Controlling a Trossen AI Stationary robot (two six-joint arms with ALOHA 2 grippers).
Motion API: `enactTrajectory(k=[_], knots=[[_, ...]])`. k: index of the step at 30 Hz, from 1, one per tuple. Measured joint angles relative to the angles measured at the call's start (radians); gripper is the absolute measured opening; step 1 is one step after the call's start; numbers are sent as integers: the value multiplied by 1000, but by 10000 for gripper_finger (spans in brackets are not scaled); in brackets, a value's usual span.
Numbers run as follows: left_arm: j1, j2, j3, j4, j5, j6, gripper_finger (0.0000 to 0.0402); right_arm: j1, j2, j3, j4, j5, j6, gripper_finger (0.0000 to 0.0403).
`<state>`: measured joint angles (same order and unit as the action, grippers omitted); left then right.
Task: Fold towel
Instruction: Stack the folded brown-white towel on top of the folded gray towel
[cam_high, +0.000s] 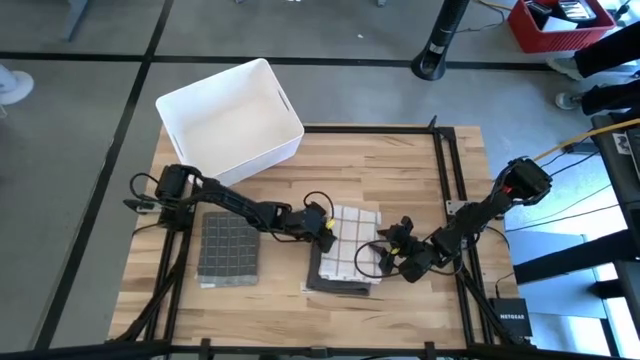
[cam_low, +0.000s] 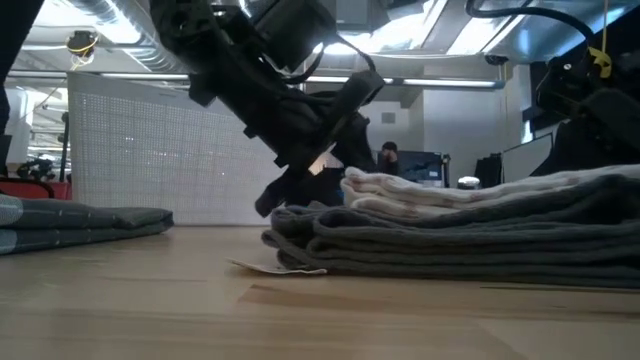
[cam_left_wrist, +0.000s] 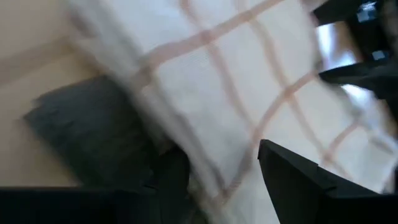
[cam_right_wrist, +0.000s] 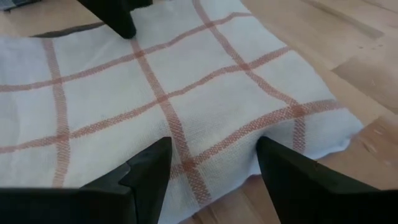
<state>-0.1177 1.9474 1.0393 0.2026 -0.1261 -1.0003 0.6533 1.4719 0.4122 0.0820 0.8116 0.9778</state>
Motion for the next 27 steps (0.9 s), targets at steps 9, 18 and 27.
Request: enactTrajectory(k=[9,18,27], knots=[[-16,8,0,123,20,52,184,0,0,0,4,9,-18,239],[-15,43,0,131,62,28,113,0,0,0,1,9,-18,239],[-16,-2,4,128,100,8,18,0,-13,1,-8,-12,-55,239]])
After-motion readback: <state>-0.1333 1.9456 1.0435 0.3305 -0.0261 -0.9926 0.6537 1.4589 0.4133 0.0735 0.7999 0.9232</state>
